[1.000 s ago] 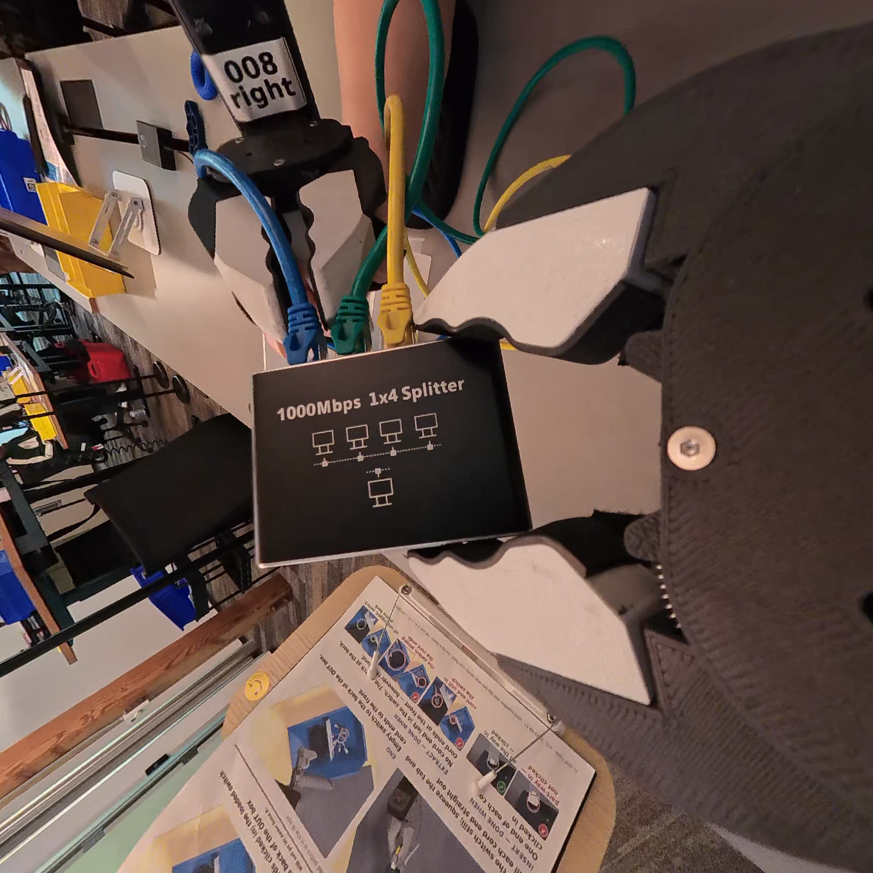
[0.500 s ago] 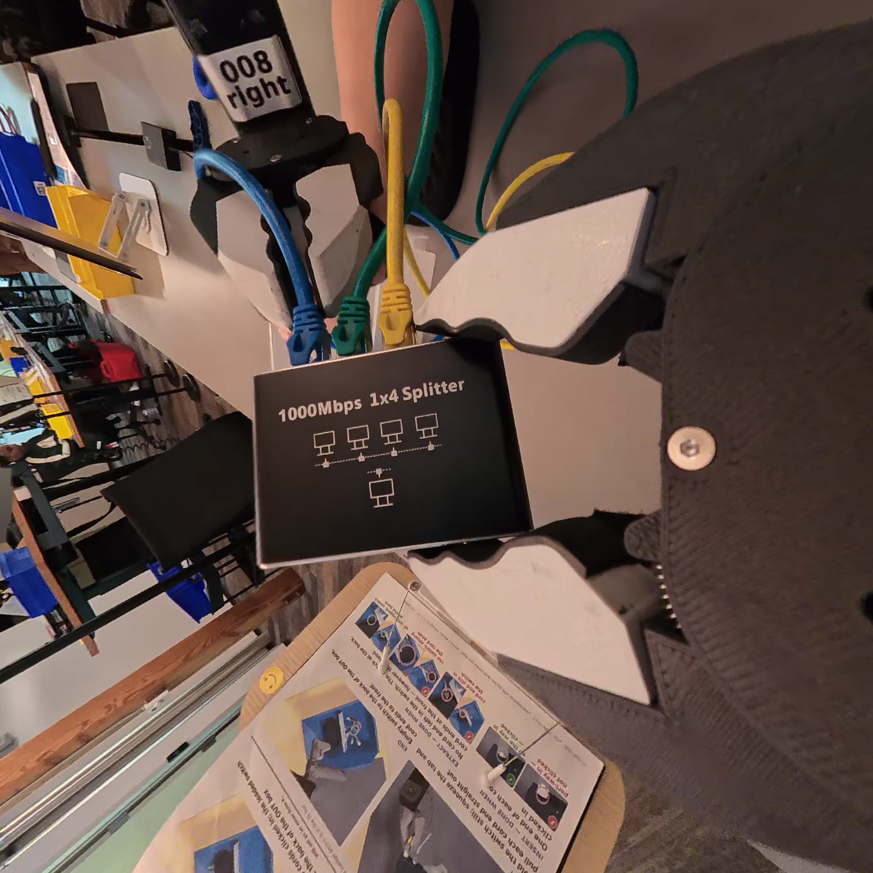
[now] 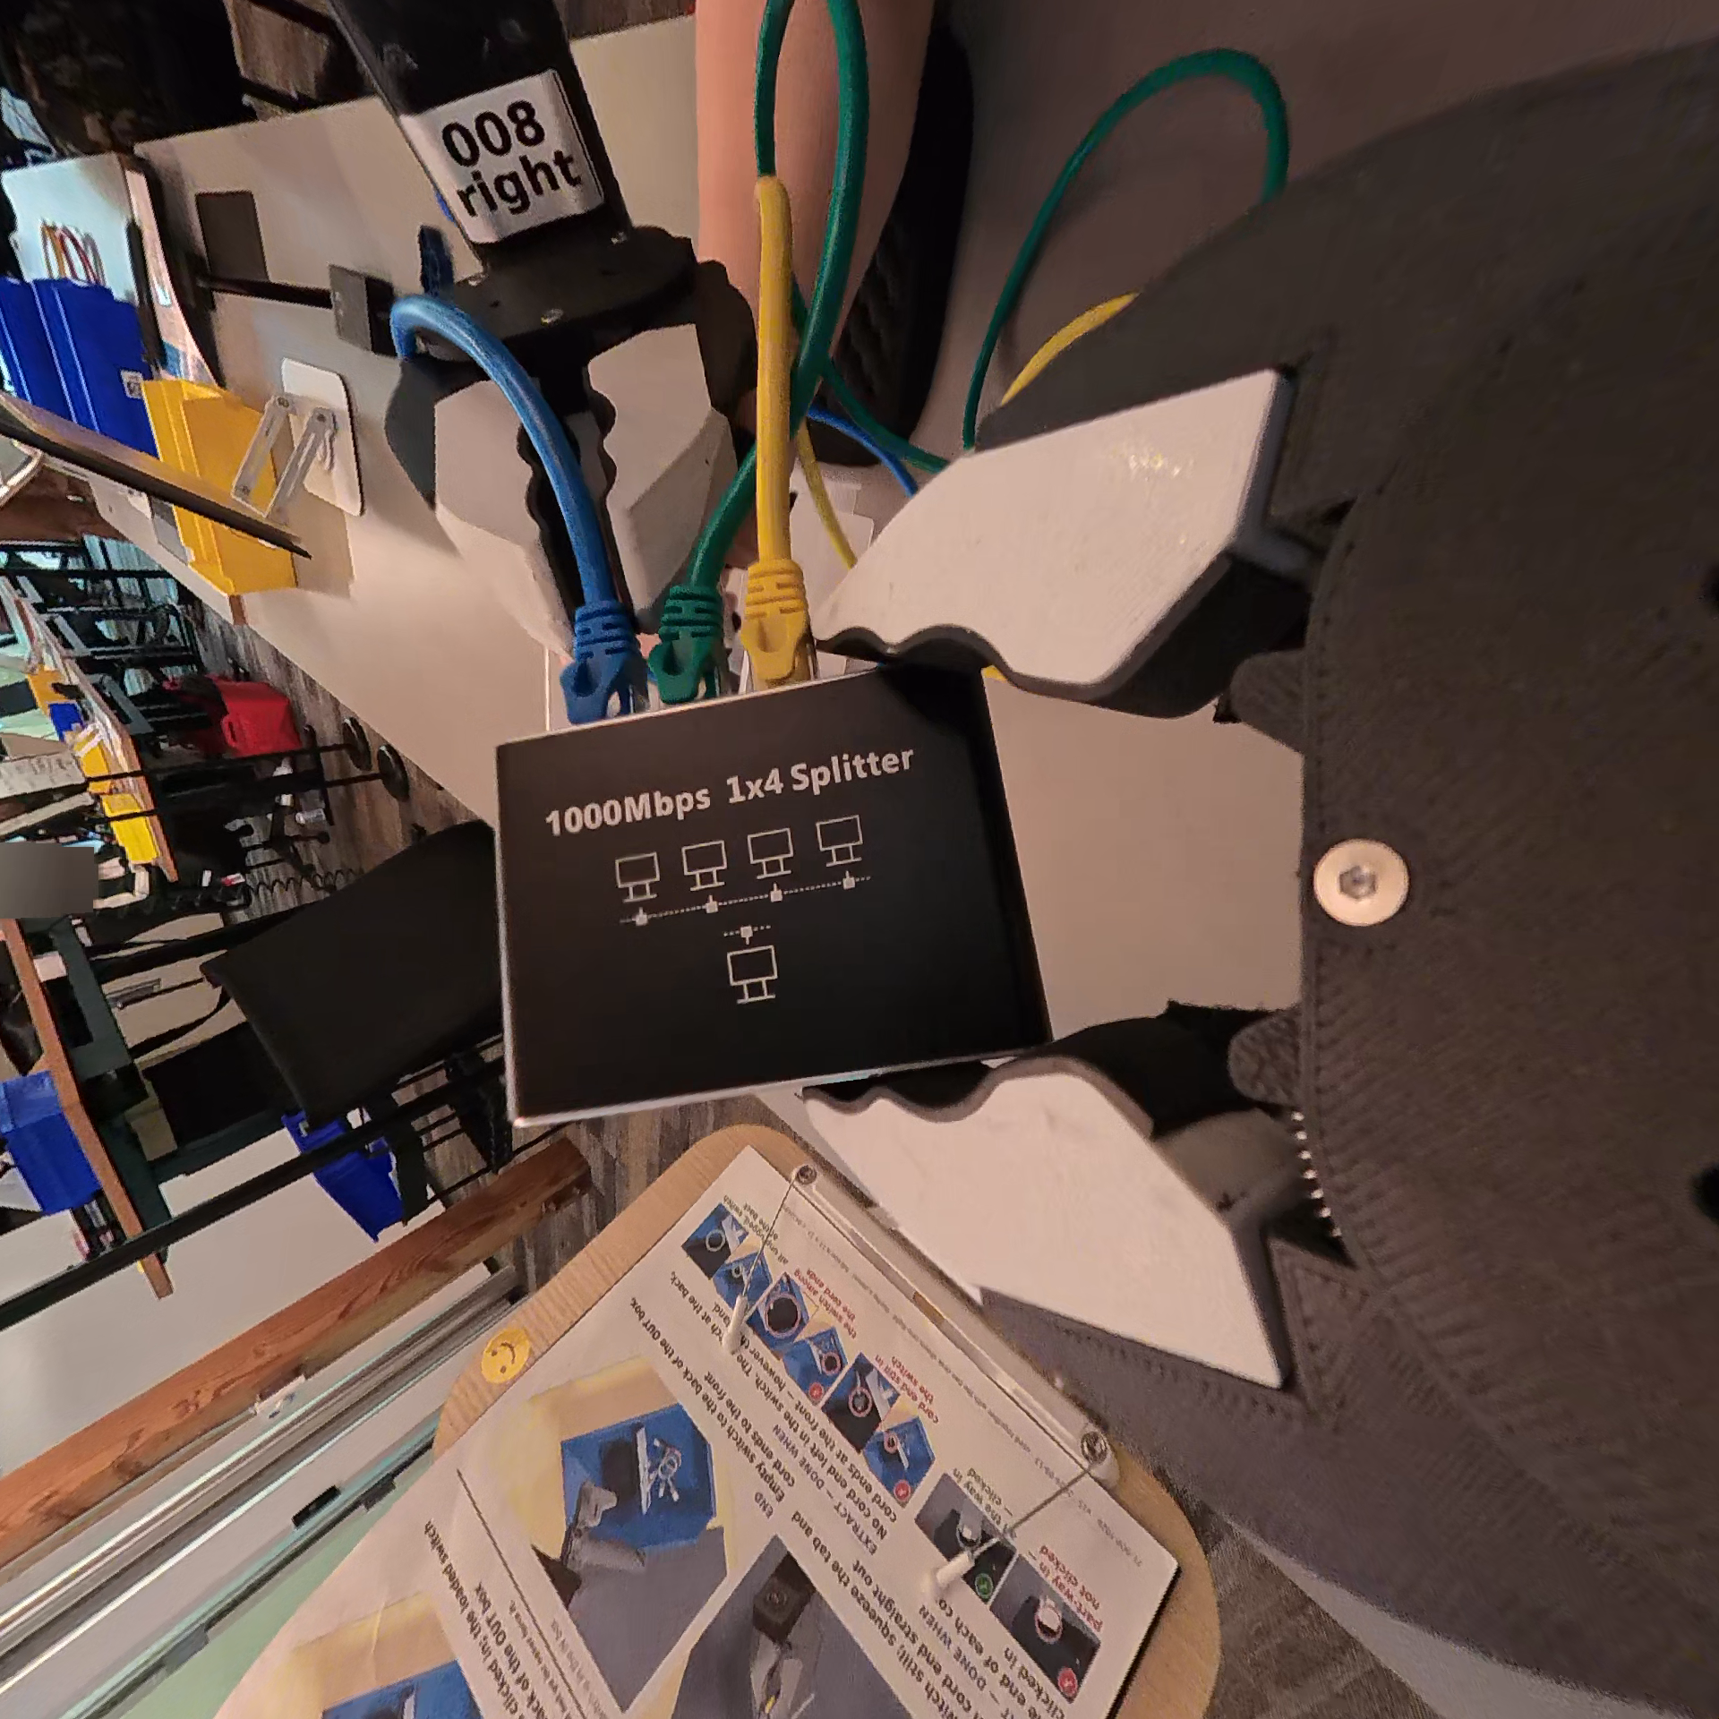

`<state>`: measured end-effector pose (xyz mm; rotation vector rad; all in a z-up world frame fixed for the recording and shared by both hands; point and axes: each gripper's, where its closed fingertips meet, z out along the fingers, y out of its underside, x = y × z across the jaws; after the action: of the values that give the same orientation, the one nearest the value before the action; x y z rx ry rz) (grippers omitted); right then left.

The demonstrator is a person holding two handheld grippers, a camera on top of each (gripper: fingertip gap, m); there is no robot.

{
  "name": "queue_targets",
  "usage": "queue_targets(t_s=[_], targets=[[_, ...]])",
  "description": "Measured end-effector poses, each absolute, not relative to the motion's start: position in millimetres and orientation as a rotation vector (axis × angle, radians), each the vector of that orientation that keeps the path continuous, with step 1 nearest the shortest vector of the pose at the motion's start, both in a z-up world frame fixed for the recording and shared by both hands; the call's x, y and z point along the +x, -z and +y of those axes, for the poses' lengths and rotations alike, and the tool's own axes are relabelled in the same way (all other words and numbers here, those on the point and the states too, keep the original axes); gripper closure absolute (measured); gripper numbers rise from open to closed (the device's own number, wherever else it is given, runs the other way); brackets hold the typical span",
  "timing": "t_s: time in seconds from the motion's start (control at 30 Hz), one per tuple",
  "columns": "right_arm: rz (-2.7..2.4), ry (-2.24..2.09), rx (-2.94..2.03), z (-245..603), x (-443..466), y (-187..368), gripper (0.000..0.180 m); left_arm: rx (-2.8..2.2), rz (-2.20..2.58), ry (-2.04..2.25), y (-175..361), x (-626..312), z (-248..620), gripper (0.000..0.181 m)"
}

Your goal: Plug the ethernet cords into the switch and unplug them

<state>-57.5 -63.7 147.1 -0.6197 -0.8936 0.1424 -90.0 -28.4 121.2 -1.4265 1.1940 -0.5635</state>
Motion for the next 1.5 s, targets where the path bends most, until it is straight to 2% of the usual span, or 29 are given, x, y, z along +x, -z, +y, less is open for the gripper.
queue_targets(t_s=[0.03, 0.2, 0.43, 0.6, 0.67, 0.83, 0.93, 1.07, 1.17, 1.3, 1.33, 1.37, 1.4, 1.5], targets=[[-0.882, -0.149, -0.626, -62.3, -57.0, -148.0, 0.171, -1.421, 1.185, 0.551, -122.3, -90.0, -26.8, 0.098], [-0.917, -0.185, -0.782, -41.5, -60.6, -143.8, 0.17, -1.443, 1.153, 0.406, -126.1, -100.1, -9.1, 0.098], [-1.199, -0.284, -1.135, -23.5, -69.6, -95.0, 0.171, -1.483, 1.004, 0.427, -137.4, -141.8, 12.0, 0.098], [-1.445, -0.252, -0.773, -73.3, -86.5, -86.7, 0.179, -1.568, 0.99, 0.376, -125.3, -158.2, 25.4, 0.098], [-1.384, -0.239, -0.656, -86.0, -85.6, -103.4, 0.179, -1.603, 0.988, 0.286, -116.3, -164.7, 35.3, 0.098], [-1.238, -0.245, -0.795, -70.9, -73.3, -126.1, 0.177, -1.576, 1.058, 0.189, -107.1, -155.7, 37.5, 0.098], [-1.129, -0.404, -1.051, -52.8, -61.7, -130.0, 0.163, -1.528, 1.176, 0.08, -96.3, -144.3, 32.0, 0.098], [-0.991, -0.772, -1.38, -32.6, -56.3, -113.7, 0.12, -1.426, 1.38, 0.038, -81.0, -115.6, 9.5, 0.098], [-0.94, -0.937, -1.602, -16.4, -58.7, -86.4, 0.1, -1.356, 1.519, -0.068, -66.2, -97.2, -4.4, 0.099], [-1.015, -1.185, -1.776, -26.7, -71.0, -54.3, 0.102, -1.315, 1.674, -0.092, -44.1, -73.1, -22.5, 0.098], [-1.036, -1.232, -1.81, -29.8, -72.9, -48.7, 0.11, -1.304, 1.715, -0.086, -38.1, -67.9, -27.9, 0.098], [-1.085, -1.296, -1.834, -37.3, -74.5, -43.6, 0.133, -1.297, 1.751, -0.101, -31.8, -64.8, -31.3, 0.098], [-1.129, -1.358, -1.88, -45.0, -74.7, -36.8, 0.141, -1.281, 1.786, -0.12, -26.0, -63.3, -34.0, 0.099], [-1.203, -1.426, -1.911, -50.6, -74.1, -25.2, 0.143, -1.289, 1.817, -0.13, -17.0, -63.2, -35.2, 0.099]])
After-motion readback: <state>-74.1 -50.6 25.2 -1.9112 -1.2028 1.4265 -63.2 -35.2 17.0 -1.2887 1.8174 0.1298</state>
